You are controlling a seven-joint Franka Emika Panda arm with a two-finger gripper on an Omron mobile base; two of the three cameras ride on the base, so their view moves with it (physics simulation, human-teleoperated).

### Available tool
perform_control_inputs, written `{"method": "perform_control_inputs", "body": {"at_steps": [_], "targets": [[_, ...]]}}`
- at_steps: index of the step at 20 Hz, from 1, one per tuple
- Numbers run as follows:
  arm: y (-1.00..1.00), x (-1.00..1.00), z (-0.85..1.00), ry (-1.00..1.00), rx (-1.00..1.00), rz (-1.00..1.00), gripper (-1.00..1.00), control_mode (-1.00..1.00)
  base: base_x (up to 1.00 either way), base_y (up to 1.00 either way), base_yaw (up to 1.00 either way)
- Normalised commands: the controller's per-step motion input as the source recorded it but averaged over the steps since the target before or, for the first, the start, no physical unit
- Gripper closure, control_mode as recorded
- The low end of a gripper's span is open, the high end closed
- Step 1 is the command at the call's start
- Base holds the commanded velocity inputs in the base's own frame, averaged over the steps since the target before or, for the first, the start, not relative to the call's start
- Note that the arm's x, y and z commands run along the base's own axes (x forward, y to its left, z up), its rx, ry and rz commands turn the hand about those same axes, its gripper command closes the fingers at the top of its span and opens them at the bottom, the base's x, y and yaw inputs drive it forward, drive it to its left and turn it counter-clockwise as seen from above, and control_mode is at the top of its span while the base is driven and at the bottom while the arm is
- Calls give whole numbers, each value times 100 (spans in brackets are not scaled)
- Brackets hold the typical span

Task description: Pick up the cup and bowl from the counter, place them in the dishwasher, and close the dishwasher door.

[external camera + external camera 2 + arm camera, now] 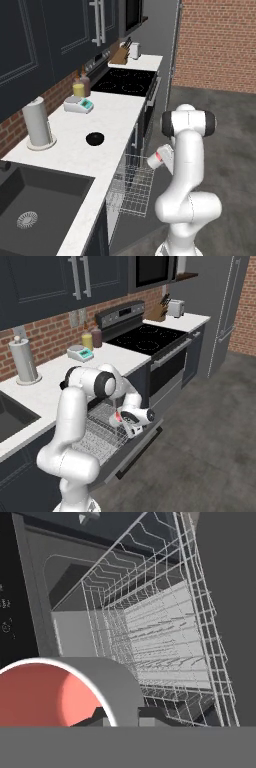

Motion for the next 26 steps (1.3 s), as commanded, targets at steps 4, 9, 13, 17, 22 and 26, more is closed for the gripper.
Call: {"method": "perform_control_inputs", "body": {"at_steps": [4, 9, 13, 17, 22, 26], "targets": [[61, 58, -48, 0, 3, 0, 100, -100, 0, 0, 0], [54, 63, -42, 0, 0, 0, 100, -100, 0, 0, 0], [20, 59, -46, 0, 0, -2, 100, -100, 0, 0, 0], [2, 52, -56, 0, 0, -3, 100, -100, 0, 0, 0], [2, 45, -67, 0, 0, -4, 100, -100, 0, 0, 0], [0, 35, -68, 1, 0, -4, 100, -100, 0, 0, 0]]}}
